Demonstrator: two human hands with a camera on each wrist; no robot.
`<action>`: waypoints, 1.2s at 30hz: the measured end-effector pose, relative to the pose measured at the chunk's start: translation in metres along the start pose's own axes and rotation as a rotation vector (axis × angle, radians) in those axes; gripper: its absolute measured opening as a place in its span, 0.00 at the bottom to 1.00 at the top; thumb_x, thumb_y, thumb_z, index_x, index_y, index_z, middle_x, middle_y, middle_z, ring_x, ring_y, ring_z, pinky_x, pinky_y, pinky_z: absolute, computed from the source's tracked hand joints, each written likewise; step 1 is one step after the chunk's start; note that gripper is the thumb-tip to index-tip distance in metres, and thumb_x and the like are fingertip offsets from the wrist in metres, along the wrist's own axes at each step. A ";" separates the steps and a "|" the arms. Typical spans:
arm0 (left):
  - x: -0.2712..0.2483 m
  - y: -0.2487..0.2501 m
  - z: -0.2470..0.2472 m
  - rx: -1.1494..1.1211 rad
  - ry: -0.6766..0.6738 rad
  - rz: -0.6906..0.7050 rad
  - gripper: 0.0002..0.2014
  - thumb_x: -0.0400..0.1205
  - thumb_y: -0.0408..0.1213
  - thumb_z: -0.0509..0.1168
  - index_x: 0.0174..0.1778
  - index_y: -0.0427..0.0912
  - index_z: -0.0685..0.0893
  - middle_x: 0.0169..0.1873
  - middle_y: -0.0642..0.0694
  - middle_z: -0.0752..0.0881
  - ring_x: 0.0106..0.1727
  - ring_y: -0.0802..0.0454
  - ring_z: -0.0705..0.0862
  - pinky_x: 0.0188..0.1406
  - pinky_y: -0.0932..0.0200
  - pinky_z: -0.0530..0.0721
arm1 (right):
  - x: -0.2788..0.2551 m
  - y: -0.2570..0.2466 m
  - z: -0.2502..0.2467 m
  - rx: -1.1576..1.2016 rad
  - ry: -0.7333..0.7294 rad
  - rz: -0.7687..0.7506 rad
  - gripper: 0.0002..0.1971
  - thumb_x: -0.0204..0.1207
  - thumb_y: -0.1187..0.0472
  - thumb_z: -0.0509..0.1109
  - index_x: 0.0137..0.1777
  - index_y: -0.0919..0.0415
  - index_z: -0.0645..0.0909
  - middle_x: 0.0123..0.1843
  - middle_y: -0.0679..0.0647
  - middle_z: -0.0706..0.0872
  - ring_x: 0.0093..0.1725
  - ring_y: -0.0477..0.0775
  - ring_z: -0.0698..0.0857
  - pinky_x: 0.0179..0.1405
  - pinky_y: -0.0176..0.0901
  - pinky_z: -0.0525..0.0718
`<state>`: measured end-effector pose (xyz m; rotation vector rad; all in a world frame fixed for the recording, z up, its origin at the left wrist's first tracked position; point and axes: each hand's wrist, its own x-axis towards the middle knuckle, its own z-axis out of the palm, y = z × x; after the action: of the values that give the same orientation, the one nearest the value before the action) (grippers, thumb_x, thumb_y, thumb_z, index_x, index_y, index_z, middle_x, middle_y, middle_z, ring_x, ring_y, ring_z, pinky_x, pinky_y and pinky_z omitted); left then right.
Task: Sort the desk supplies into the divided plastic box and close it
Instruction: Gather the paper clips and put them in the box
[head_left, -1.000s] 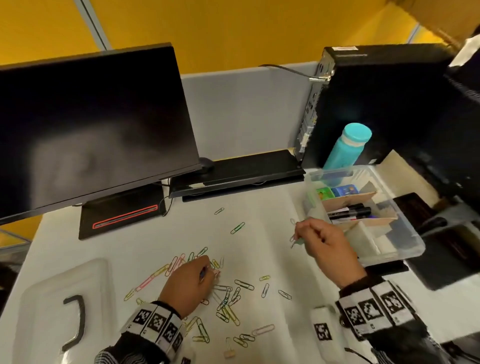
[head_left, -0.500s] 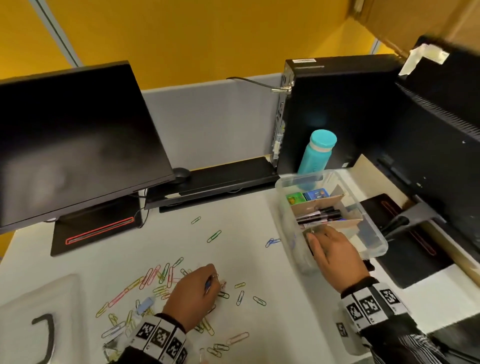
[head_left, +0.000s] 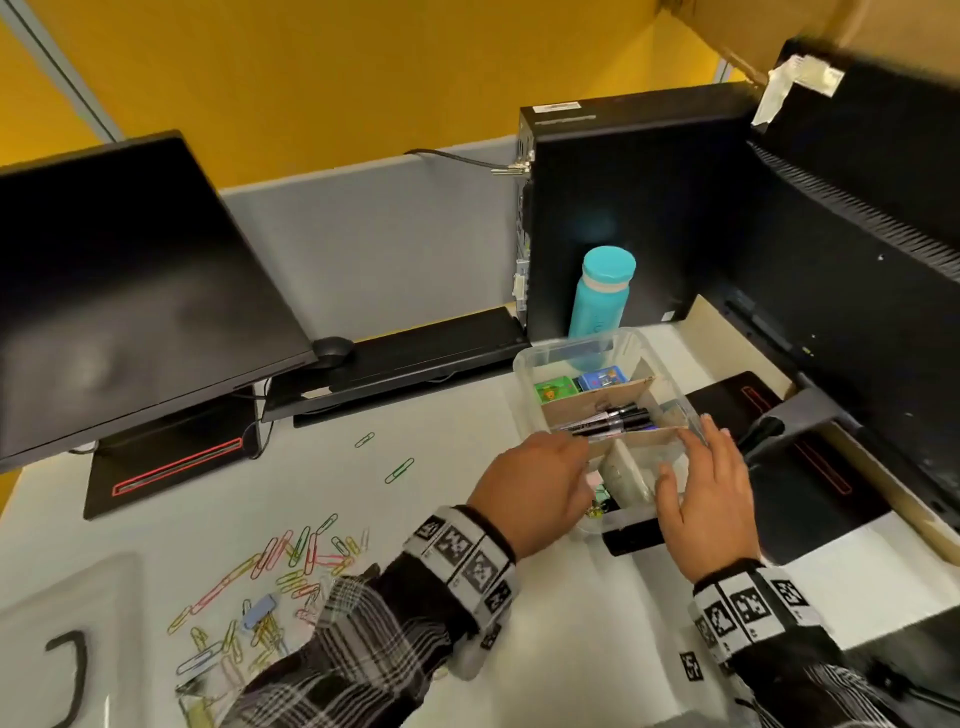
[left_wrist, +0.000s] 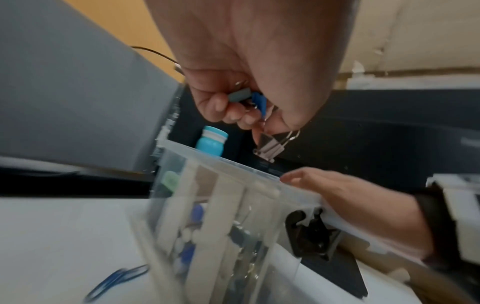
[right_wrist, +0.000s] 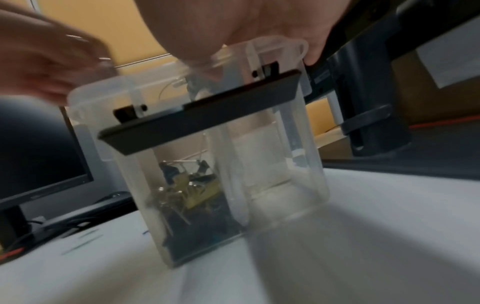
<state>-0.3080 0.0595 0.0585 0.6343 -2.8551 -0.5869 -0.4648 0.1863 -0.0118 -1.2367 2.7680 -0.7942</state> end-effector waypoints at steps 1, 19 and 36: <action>0.014 0.008 0.006 0.052 -0.040 0.039 0.09 0.82 0.40 0.59 0.52 0.40 0.78 0.50 0.42 0.82 0.52 0.44 0.78 0.44 0.49 0.79 | 0.000 0.000 0.000 0.011 0.005 -0.004 0.32 0.75 0.46 0.47 0.75 0.63 0.67 0.82 0.61 0.61 0.81 0.63 0.58 0.80 0.60 0.58; -0.056 -0.069 -0.062 -0.191 0.057 -0.225 0.12 0.86 0.38 0.57 0.61 0.54 0.81 0.58 0.60 0.82 0.52 0.63 0.81 0.53 0.71 0.78 | -0.033 -0.063 -0.007 0.134 0.056 -0.386 0.22 0.76 0.51 0.58 0.68 0.58 0.74 0.77 0.61 0.69 0.80 0.64 0.58 0.80 0.62 0.51; -0.323 -0.205 -0.008 -0.110 0.024 -0.787 0.17 0.80 0.38 0.65 0.65 0.52 0.78 0.61 0.53 0.79 0.59 0.52 0.76 0.54 0.60 0.77 | -0.159 -0.171 0.123 -0.132 -0.790 -1.291 0.17 0.60 0.45 0.74 0.50 0.38 0.77 0.44 0.38 0.77 0.43 0.42 0.74 0.30 0.31 0.78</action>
<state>0.0605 0.0270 -0.0401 1.7340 -2.4412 -0.8058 -0.2110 0.1465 -0.0730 -2.5726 1.2176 0.0232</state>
